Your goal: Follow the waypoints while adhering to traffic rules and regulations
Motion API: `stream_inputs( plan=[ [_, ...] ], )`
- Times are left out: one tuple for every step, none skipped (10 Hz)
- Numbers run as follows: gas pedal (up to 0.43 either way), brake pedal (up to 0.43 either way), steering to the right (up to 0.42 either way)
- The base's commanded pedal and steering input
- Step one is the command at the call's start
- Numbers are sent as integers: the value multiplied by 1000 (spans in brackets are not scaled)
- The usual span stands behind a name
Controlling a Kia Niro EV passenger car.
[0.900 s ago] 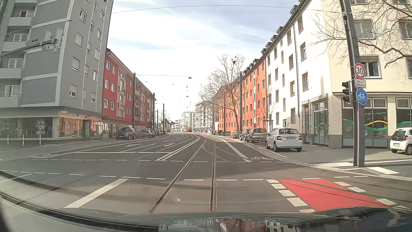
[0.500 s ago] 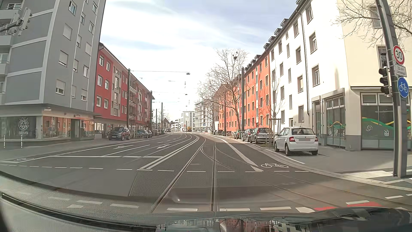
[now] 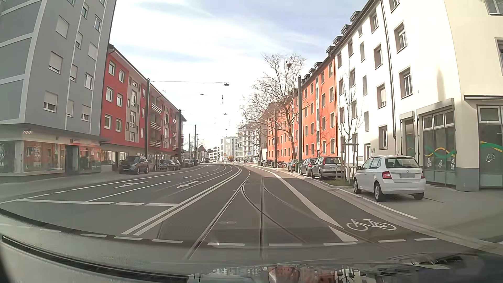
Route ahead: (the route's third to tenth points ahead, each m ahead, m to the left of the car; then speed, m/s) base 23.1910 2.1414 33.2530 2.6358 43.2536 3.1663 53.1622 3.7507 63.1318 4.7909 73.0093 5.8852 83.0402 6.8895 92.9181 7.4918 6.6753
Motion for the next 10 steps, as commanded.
stream_inputs(
  plan=[
    [79, 0, 2],
    [79, 0, 2],
    [79, 0, 1],
    [79, 0, 1],
    [79, 0, 1],
    [79, 0, 1],
    [79, 0, 1],
    [79, 0, 2],
    [79, 0, 2],
    [67, 0, 1]
  ],
)
